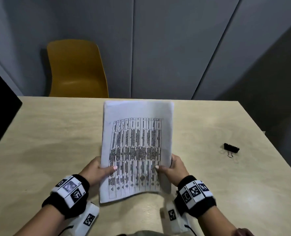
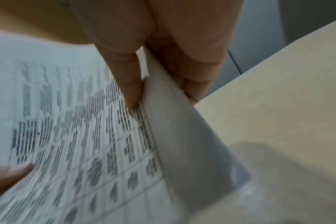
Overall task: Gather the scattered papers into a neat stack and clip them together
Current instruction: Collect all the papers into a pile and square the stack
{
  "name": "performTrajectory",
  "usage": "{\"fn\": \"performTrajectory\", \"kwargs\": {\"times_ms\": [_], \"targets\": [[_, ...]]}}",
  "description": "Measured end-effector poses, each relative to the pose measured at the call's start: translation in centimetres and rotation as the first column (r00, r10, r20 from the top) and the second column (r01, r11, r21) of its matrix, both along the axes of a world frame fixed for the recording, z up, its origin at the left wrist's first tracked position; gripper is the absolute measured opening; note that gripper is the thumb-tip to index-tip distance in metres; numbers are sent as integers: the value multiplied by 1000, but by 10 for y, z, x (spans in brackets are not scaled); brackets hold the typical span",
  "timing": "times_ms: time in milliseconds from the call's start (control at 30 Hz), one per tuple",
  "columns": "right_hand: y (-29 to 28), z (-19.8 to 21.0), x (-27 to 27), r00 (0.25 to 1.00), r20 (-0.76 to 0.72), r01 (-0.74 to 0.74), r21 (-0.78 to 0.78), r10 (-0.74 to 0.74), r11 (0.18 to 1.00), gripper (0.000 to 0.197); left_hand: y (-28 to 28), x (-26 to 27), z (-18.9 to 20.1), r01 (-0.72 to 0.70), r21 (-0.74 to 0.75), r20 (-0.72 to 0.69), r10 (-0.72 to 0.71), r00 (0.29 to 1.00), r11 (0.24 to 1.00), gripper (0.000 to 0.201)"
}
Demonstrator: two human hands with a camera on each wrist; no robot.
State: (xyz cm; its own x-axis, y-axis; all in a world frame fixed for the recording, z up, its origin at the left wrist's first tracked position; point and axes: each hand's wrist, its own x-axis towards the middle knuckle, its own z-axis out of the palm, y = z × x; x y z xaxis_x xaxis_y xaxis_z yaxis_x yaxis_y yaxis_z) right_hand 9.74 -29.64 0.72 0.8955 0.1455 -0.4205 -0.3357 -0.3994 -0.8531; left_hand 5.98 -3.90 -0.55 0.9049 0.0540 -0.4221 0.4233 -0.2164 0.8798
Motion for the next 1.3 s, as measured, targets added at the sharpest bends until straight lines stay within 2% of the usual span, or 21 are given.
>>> {"fn": "performTrajectory", "kwargs": {"times_ms": [100,133,200,267,367,533,667,733,833,967,1067,1133,1233,1300], "targets": [[-12,-9,-8,989,-143,-40,-44,34,998,27,0,0,-14,78,-72,-179,-90,980,994,36],[-15,-13,-12,981,-193,-40,-50,30,998,30,-4,-1,-16,101,-82,-223,-117,968,992,34],[-18,-22,-21,958,-288,-4,-48,-10,999,40,-10,-1,-24,138,-76,-235,-153,960,987,23],[-22,-31,-27,933,-356,43,-54,-59,998,53,-20,-1,-25,145,-60,-208,-155,966,988,31],[-25,-37,-30,918,-389,51,-77,-77,996,56,-26,1,-34,28,-97,-197,-46,979,995,23],[-28,-38,-28,915,-401,16,-87,-50,996,54,-29,2,-38,-90,-143,-254,52,966,986,22],[-37,-41,-24,921,-391,-15,-6,12,1000,36,-29,0,-36,-206,-337,-420,50,906,919,28],[-41,-43,-24,922,-387,5,40,11,999,41,-27,1,-35,-233,-410,-476,10,879,882,28],[-44,-49,-22,934,-357,-7,36,19,999,46,-29,3,-34,-169,-403,-452,-35,892,899,22],[-44,-45,-19,959,-283,-51,-67,30,996,38,-30,3,-38,-61,-296,-421,-73,904,953,29],[-49,-36,-15,972,-234,-34,-106,9,994,26,-29,3,-34,-16,-321,-396,-118,911,947,47],[-56,-29,-12,975,-219,-38,-58,24,998,21,-29,4,-31,-12,-372,-386,-143,911,928,58],[-64,-15,-12,973,-227,-17,65,32,998,21,-30,8,-26,-85,-463,-350,-94,932,882,47],[-66,-11,-14,969,-249,21,114,8,993,22,-29,11,-26,-113,-519,-310,-64,948,847,70]]}}
